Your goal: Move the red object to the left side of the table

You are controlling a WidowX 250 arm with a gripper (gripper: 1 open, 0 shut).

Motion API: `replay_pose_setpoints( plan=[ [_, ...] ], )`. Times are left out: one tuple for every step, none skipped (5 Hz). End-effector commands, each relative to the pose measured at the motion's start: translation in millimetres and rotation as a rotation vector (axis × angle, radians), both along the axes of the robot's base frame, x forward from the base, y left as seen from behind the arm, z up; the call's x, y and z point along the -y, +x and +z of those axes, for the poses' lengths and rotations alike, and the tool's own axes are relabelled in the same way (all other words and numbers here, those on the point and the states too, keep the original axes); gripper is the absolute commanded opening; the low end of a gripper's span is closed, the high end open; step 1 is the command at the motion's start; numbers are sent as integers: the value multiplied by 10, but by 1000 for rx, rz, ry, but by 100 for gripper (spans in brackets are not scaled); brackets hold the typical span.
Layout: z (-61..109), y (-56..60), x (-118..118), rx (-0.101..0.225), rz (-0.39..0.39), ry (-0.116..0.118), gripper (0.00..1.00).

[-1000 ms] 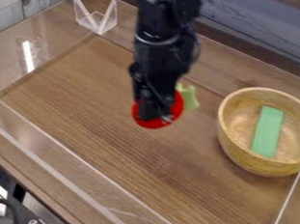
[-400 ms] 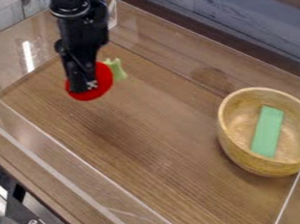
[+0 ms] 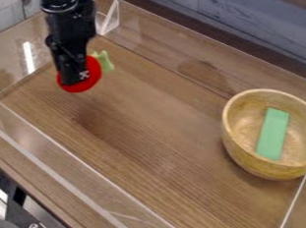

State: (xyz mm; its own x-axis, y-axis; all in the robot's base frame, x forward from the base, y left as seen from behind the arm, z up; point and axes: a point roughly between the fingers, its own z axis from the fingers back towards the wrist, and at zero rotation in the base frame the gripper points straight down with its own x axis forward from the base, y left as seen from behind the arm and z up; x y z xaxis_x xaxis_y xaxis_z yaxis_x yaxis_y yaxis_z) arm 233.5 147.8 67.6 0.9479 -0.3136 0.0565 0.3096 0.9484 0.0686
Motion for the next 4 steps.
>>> replay_pose_setpoints(
  plan=[
    [48,133,-196,49,-16,14,0],
    [-15,180,-298,51,-35,-1,0],
    [-11,205,-346,60,-25,-19,0],
    [12,213,-361,67,-9,-37,0]
  ],
)
